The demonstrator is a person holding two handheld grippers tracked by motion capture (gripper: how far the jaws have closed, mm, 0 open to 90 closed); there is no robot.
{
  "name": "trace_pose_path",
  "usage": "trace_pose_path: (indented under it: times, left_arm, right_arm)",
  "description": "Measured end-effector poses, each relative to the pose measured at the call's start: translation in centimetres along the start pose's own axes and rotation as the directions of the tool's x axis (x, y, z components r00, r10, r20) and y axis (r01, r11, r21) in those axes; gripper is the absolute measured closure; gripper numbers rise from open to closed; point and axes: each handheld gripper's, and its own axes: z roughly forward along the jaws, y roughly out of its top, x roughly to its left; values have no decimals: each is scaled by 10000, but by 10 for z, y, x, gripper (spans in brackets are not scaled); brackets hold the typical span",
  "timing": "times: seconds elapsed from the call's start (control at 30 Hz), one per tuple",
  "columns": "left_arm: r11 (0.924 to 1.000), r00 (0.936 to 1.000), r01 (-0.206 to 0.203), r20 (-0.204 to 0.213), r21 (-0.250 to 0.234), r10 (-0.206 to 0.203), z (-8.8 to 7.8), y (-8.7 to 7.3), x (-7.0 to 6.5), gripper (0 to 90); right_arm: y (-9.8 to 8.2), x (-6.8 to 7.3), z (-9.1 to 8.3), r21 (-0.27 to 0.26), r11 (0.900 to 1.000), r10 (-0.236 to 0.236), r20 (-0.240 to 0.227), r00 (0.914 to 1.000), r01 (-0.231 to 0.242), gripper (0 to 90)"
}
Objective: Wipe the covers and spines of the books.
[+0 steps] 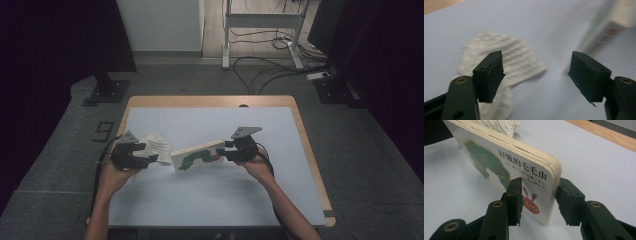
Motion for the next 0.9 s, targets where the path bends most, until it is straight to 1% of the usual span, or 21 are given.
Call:
trace_pose_path:
  times: [0.13,0.27,0.37,0.43,0.6,0.73,0.9]
  left_arm:
    - [9979,9977,-615,283,212,609,8,4,-19,328]
    - [9959,9950,-860,527,277,845,17,7,-33,377]
    - [9960,9945,-863,622,245,846,23,7,-39,418]
    - [9953,9941,-943,567,238,928,27,8,-43,434]
    - [9955,9937,-945,621,84,938,30,8,-50,492]
    - [9950,9925,-997,712,25,993,32,7,-57,511]
    - [9943,9923,-1063,639,30,1059,32,7,-66,496]
  right_arm:
    - [0,0,0,-3,10000,-20,-4,10000,20,560]
    - [-1,1,-2,-8,10000,-4,-1,10000,4,560]
    - [-2,2,-3,-3,10000,2,-11,10000,-2,560]
    - [-2,3,-4,25,10000,30,-17,10000,-30,560]
    - [-3,5,-8,90,10000,39,-53,10000,-39,560]
    - [-6,7,-13,152,9998,121,-121,9999,-119,561]
    - [-9,10,-18,230,9997,130,-208,9997,-125,559]
